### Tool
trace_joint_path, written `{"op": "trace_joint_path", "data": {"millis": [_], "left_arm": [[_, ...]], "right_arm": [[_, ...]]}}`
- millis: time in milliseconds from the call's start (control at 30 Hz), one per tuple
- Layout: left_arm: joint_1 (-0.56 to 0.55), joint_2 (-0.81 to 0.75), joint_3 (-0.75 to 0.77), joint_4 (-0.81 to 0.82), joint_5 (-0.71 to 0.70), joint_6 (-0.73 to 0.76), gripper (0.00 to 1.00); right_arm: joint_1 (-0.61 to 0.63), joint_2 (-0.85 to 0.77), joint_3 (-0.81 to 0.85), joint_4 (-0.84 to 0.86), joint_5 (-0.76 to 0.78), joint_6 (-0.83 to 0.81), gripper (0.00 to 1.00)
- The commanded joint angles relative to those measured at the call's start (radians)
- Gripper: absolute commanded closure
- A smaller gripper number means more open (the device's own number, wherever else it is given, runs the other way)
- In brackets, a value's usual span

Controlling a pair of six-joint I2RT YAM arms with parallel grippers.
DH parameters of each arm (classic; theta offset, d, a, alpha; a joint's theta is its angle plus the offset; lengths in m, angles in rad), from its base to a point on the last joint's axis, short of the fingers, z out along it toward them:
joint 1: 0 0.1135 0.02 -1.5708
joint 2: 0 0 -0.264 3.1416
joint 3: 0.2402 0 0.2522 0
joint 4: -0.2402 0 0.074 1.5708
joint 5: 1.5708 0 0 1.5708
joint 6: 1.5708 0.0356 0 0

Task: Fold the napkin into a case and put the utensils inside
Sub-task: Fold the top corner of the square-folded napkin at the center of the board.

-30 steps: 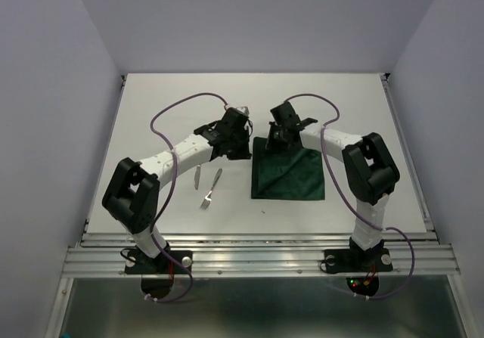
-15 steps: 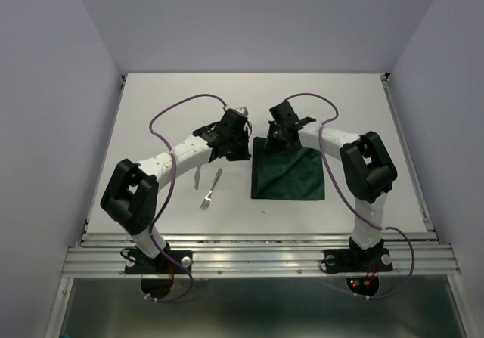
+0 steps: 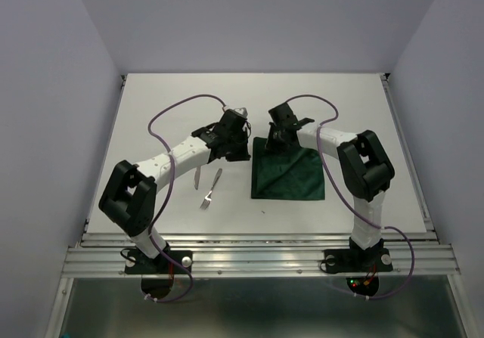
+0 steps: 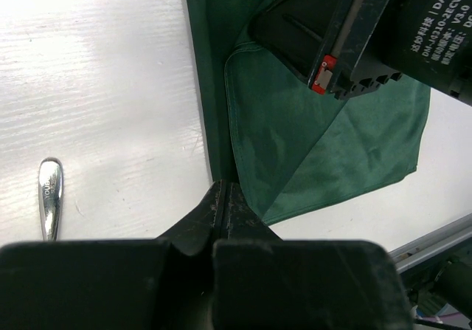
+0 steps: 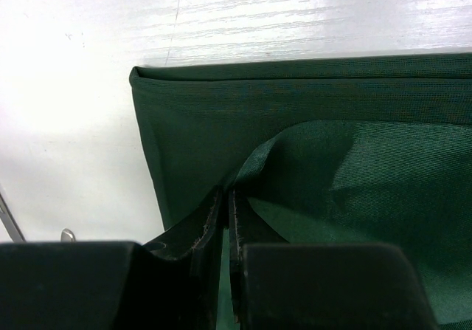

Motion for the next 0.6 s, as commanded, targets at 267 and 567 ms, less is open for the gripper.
{"op": "trace_joint_path", "data": {"millis": [267,567], "left_arm": [[0.002,-0.061,-0.021,0.018,-0.004,-0.006,1.00],[0.002,-0.063,-0.023,0.017,-0.004,-0.008,1.00]], "right_arm": [[0.010,0.020,0.058,0.028,0.041,0.028,0.90],[0.010,0.031,0.070,0.028,0.050,0.029,0.90]]}}
